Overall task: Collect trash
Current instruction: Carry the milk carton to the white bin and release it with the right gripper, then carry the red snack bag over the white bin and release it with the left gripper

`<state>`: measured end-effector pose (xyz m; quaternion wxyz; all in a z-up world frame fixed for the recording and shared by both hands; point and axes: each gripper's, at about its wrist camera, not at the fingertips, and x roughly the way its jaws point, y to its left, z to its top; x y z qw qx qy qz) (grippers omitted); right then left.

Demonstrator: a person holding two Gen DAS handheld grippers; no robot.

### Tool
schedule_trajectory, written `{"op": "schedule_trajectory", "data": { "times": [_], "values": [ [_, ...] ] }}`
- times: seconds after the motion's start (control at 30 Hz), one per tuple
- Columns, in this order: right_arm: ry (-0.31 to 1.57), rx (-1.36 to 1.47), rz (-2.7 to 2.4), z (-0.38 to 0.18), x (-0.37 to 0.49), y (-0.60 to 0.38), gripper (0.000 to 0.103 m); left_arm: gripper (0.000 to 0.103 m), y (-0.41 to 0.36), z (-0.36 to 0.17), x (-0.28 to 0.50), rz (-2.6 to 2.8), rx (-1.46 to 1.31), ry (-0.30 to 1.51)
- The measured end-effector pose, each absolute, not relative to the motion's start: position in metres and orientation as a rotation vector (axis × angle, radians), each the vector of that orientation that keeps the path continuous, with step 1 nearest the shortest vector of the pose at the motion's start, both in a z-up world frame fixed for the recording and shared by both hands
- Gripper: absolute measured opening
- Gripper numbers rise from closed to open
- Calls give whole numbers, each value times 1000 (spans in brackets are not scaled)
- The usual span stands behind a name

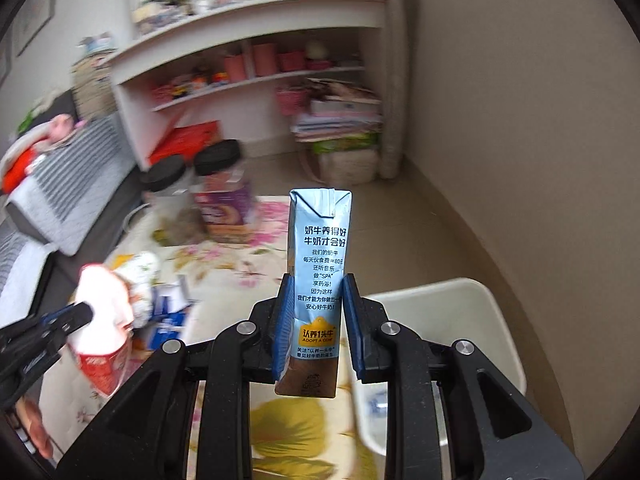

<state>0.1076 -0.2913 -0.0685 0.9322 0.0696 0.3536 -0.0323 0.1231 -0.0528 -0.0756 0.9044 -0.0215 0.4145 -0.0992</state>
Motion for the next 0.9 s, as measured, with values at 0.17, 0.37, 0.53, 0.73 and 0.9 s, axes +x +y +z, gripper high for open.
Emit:
{"op": "schedule_trajectory", "data": {
  "times": [0.17, 0.37, 0.53, 0.73, 0.9],
  "values": [
    [780, 210, -184, -83, 108, -339, 23, 7, -83, -80, 119, -252, -12, 855],
    [816, 296, -295, -91, 101, -382, 38, 7, -128, -86, 118, -327, -1, 871],
    [755, 356, -368, -81, 86, -415, 58, 7, -168, -87, 123, -380, -9, 885],
    [692, 408, -444, -70, 69, -450, 65, 7, -226, -80, 125, -451, 2, 879],
    [643, 439, -500, -62, 54, -471, 71, 7, -263, -80, 125, -489, 10, 891]
  ]
}}
